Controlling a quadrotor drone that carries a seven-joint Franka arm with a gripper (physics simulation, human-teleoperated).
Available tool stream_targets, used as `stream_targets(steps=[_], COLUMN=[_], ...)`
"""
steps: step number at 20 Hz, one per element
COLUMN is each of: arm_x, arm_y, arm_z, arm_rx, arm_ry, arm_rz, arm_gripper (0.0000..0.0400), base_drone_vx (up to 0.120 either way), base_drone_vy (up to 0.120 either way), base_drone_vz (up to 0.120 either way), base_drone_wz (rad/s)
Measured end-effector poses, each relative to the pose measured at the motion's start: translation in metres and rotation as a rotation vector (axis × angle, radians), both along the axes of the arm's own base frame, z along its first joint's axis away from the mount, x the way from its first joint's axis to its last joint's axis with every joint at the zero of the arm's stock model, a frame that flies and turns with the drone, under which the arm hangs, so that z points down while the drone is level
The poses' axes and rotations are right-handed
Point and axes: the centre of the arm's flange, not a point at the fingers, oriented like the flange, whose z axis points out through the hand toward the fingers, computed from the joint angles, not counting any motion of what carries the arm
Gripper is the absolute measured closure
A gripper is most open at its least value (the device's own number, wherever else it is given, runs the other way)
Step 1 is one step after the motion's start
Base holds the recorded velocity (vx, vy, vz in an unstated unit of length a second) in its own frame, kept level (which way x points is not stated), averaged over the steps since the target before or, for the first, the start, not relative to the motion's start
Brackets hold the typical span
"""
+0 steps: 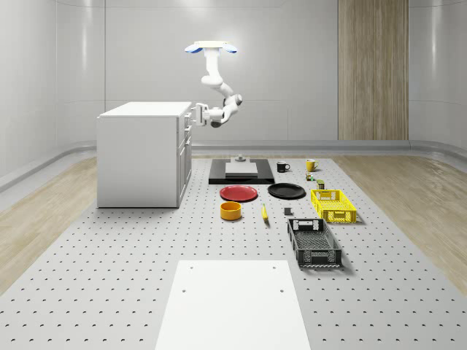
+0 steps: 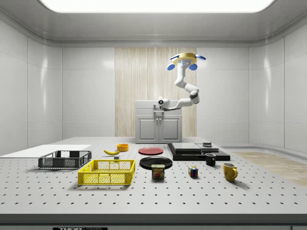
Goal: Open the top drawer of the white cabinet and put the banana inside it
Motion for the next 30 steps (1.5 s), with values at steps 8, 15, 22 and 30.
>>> stream_targets(steps=[8, 15, 22, 30], arm_x=[0.004, 0.005, 0.005, 0.005], arm_y=[0.002, 0.002, 0.002, 0.006], arm_z=[0.011, 0.017, 0.013, 0.011], arm_rx=[0.0, 0.0, 0.0, 0.0], arm_ry=[0.0, 0.0, 0.0, 0.0], arm_rz=[0.0, 0.0, 0.0, 0.0], arm_gripper=[0.0, 0.0, 0.0, 0.0], base_drone_vx=[0.0, 0.0, 0.0, 0.0], base_drone_vy=[0.0, 0.0, 0.0, 0.0], base_drone_vz=[0.0, 0.0, 0.0, 0.0], base_drone_wz=[0.0, 0.0, 0.0, 0.0])
